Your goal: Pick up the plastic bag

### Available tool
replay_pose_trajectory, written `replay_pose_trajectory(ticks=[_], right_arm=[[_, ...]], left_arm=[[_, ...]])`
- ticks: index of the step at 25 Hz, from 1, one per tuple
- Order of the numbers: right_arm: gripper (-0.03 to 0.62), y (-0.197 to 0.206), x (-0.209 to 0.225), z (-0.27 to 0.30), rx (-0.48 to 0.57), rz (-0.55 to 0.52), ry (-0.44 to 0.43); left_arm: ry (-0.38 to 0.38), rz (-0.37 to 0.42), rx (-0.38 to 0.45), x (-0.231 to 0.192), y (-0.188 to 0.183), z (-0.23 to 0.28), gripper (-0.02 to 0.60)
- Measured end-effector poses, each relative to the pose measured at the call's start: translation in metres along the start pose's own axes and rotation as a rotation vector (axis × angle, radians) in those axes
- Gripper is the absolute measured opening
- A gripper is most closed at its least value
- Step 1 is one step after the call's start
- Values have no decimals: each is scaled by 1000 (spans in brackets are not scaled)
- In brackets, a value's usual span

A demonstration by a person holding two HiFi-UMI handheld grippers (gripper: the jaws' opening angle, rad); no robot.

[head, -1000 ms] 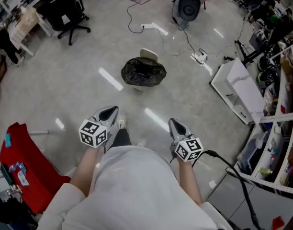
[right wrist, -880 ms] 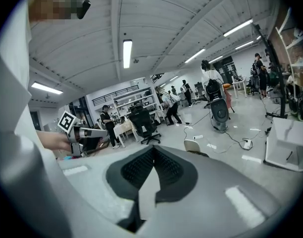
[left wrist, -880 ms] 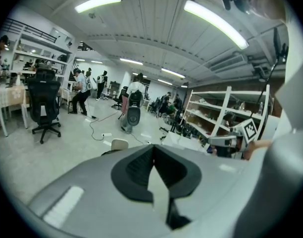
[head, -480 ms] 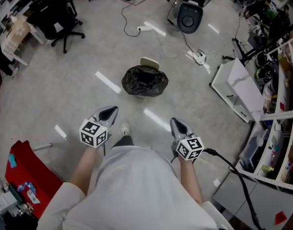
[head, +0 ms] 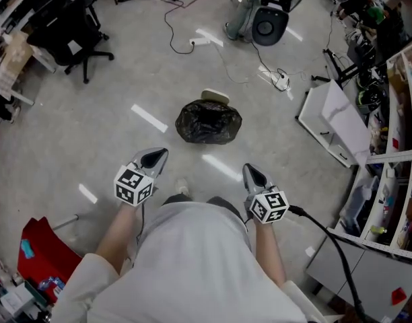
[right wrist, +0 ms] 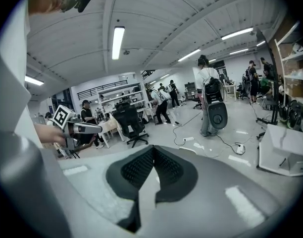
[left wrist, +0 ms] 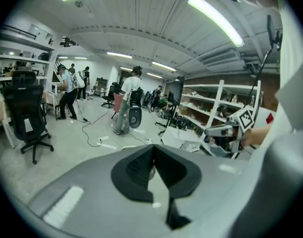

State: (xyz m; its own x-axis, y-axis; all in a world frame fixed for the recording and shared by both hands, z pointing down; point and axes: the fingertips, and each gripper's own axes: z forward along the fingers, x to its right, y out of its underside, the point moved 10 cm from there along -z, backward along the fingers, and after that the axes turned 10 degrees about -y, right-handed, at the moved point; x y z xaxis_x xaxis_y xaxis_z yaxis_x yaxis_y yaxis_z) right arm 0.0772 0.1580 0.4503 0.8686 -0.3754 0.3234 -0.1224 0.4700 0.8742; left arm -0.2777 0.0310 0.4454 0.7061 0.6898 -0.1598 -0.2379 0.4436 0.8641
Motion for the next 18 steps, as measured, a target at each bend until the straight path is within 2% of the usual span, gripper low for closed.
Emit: replay_pose_trajectory(ticks=[9, 18], right_arm=[[2, -11, 13, 30, -44, 16, 5], [2, -30, 77, 60, -60, 23, -57]], left_arm=[[24, -23, -22, -23, -5, 28, 5], [-37, -48, -45, -20, -20, 70, 5]])
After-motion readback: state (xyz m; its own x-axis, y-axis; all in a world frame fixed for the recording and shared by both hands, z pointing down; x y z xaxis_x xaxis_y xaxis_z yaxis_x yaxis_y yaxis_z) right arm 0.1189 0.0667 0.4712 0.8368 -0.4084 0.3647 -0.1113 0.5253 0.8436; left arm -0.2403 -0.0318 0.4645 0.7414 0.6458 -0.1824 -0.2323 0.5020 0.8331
